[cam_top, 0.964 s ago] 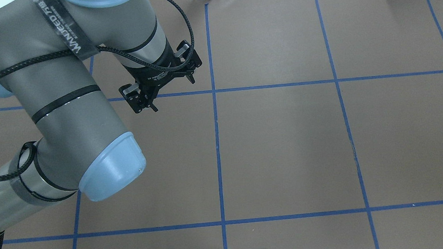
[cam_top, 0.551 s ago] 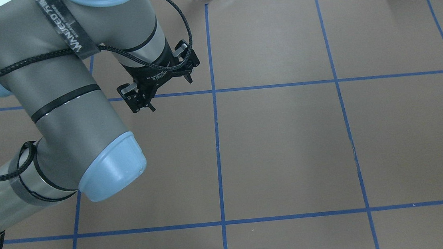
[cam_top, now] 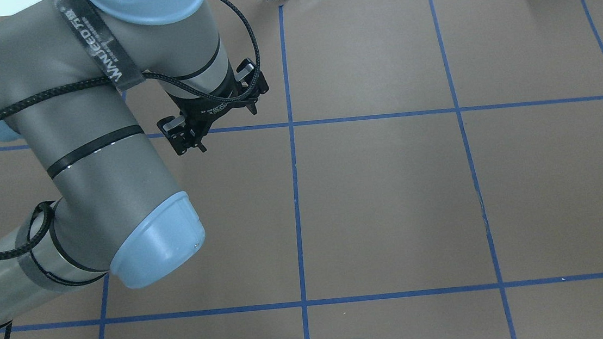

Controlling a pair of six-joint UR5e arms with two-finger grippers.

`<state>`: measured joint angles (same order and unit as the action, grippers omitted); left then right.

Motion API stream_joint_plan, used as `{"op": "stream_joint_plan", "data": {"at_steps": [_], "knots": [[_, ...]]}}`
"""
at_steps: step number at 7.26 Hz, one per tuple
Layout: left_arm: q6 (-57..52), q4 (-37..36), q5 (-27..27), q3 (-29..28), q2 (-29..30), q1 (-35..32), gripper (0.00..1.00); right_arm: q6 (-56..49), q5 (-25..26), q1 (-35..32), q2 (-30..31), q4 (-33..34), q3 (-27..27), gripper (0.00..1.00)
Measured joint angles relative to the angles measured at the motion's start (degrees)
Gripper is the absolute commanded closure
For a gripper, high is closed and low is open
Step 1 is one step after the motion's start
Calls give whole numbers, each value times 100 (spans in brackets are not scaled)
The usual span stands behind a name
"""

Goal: Left arm hands cup to right arm to dump lemon

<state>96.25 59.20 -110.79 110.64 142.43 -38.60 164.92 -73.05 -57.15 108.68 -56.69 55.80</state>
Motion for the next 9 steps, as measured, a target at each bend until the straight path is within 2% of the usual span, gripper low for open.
{"op": "stream_joint_plan", "data": {"at_steps": [6, 9], "knots": [[0, -157, 108, 10, 100, 41, 0, 1405, -705, -770, -81, 8, 27, 80], [-3, -178, 160, 5, 126, 54, 0, 1230, -1082, -943, -309, 236, 169, 71]]}}
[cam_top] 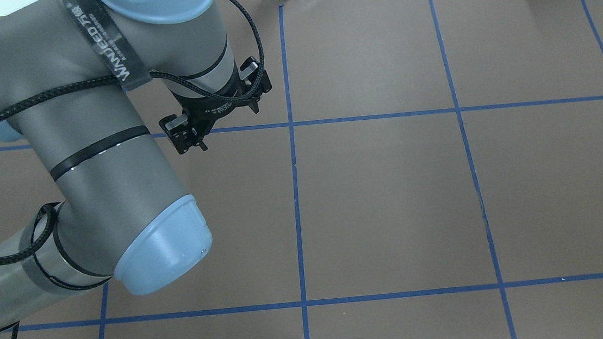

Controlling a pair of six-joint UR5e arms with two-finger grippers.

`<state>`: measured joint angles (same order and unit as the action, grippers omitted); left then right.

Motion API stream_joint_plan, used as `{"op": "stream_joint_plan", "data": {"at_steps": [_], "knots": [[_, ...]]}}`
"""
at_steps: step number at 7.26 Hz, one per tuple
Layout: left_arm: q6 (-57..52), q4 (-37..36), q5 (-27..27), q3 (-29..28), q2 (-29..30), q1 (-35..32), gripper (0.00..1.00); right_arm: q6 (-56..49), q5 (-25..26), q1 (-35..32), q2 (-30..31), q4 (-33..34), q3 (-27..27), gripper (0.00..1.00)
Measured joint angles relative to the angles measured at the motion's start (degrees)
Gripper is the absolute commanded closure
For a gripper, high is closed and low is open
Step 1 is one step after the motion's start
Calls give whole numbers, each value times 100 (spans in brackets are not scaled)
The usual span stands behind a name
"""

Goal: Left arm hands cup to right arm to dump lemon

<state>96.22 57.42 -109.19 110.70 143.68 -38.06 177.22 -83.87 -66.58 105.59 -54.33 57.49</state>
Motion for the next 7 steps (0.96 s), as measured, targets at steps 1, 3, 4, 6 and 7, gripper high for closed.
{"op": "stream_joint_plan", "data": {"at_steps": [1, 3, 4, 6, 7], "knots": [[-6, 5, 22, -1, 9, 11, 0, -461, -221, -40, -73, 413, 324, 70], [-14, 9, 29, 15, 22, 23, 0, -1627, -487, -74, -25, 1404, 1168, 68], [-15, 18, 14, 17, 22, 25, 0, -2210, -507, -73, -49, 1901, 1524, 68], [-10, 38, -25, 12, 45, 42, 0, -3466, -539, -54, -291, 3022, 2197, 69], [-5, 38, -34, 5, 53, 53, 0, -4131, -552, -8, -577, 3647, 2447, 69]]}}
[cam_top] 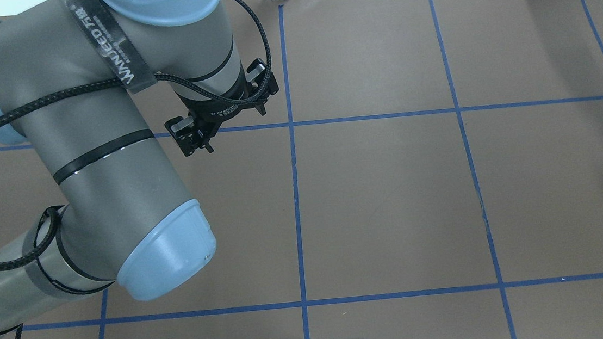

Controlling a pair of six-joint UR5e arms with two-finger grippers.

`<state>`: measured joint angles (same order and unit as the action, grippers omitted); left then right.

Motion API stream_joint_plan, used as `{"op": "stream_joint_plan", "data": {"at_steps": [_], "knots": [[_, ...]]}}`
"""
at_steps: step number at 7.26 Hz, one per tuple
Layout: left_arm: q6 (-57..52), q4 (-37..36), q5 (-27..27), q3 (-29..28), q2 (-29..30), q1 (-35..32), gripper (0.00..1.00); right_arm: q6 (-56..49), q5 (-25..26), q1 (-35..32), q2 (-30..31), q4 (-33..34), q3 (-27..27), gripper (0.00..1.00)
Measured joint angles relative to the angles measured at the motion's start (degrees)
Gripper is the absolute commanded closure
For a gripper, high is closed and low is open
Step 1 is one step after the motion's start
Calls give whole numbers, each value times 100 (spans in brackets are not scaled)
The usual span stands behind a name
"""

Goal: Left arm hands cup to right arm to dump lemon

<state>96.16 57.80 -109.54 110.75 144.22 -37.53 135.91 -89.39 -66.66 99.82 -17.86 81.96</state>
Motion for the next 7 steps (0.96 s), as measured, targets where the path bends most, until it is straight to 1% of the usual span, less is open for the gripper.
{"op": "stream_joint_plan", "data": {"at_steps": [2, 3, 4, 5, 6, 7], "knots": [[11, 10, -7, -6, 16, 39, 0, -1558, 43, 306, -637, 1023, 226, 70], [19, 19, -5, -10, 25, 86, 0, -2305, 180, 557, -935, 1481, 320, 69], [29, 33, -5, -12, 31, 115, 0, -3124, 564, 932, -1169, 2059, 529, 70], [44, 51, -5, -13, 34, 128, 0, -3799, 1143, 1400, -1399, 2910, 929, 70], [47, 64, -6, -22, 34, 135, 0, -4154, 1776, 1879, -1709, 3985, 1416, 70], [39, 79, -8, -24, 33, 137, 0, -4353, 2382, 2334, -2028, 4884, 1764, 70]]}}
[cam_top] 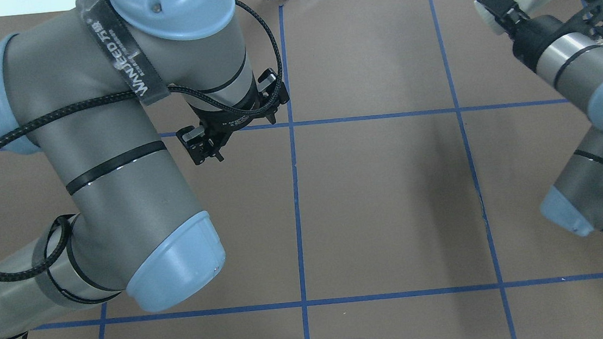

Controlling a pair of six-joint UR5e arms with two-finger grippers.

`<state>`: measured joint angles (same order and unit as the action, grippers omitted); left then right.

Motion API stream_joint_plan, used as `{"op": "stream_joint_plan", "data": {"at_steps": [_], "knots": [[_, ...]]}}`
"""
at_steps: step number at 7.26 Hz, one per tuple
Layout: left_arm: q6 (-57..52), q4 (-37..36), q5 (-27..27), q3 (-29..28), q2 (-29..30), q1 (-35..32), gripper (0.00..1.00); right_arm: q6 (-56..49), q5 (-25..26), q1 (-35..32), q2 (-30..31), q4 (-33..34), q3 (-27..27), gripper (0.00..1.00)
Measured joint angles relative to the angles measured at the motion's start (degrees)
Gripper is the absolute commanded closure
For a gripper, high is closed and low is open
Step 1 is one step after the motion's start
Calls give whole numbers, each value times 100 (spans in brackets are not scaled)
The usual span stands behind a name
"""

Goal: Left arm hands cup to right arm to dump lemon

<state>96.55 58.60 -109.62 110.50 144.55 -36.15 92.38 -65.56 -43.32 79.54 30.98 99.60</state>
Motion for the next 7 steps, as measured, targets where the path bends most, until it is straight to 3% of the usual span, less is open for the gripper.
{"op": "stream_joint_plan", "data": {"at_steps": [4, 7], "knots": [[-38, 92, -6, 23, 57, 3, 0, -909, 1921, 1440, -1076, 2130, 276, 70], [101, 50, -13, -40, 315, 3, 0, -1444, 2678, 2036, -1389, 2929, 264, 70]]}}
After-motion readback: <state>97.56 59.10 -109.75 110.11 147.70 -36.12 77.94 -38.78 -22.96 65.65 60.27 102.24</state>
